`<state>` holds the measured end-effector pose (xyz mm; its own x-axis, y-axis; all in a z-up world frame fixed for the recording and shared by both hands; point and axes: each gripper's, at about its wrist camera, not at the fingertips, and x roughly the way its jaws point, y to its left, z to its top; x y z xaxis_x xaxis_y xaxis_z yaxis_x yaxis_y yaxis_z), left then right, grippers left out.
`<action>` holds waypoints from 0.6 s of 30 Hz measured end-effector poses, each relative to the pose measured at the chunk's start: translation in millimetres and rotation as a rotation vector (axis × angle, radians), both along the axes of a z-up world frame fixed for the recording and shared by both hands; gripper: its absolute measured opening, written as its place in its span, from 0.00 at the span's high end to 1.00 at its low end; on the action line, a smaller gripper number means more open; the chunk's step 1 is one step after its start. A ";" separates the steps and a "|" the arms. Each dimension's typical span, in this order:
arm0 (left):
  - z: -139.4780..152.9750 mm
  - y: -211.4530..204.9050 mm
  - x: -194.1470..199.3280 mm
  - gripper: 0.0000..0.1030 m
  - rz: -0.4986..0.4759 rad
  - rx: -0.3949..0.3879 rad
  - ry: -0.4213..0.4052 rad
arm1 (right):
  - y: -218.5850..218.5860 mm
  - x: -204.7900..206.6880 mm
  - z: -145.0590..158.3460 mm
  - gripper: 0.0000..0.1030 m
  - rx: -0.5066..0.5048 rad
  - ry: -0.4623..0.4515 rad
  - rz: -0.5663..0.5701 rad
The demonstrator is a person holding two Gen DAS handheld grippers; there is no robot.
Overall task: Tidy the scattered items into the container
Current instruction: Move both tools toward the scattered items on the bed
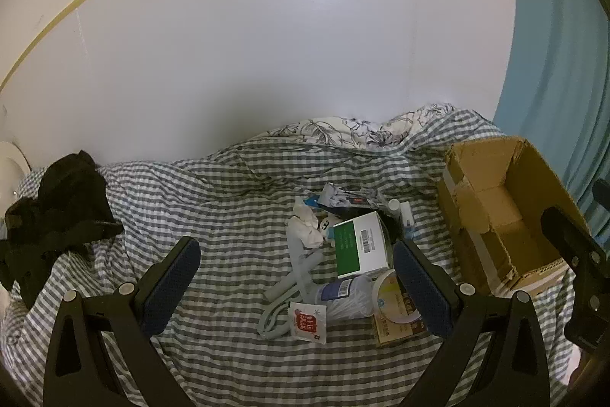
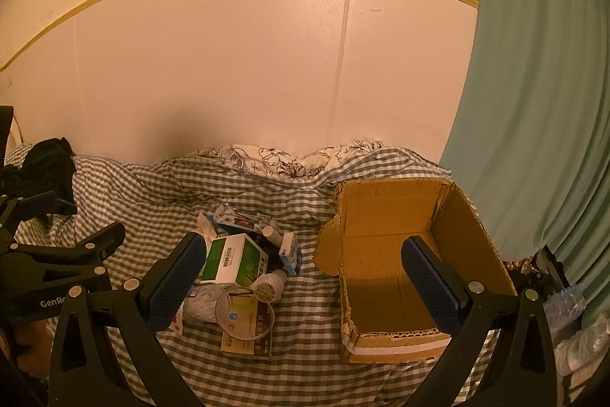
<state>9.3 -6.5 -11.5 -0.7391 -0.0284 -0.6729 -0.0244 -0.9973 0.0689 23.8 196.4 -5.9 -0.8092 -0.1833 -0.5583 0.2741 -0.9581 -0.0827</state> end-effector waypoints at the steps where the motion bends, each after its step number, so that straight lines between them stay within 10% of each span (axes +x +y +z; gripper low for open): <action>1: 0.0 -0.6 0.1 0.00 0.003 0.003 0.000 | 0.1 1.2 -0.1 0.00 0.001 0.003 0.001; 18: -2.7 -3.1 -1.2 0.00 -0.025 0.000 0.009 | -4.1 2.5 -0.7 0.00 0.003 0.025 0.024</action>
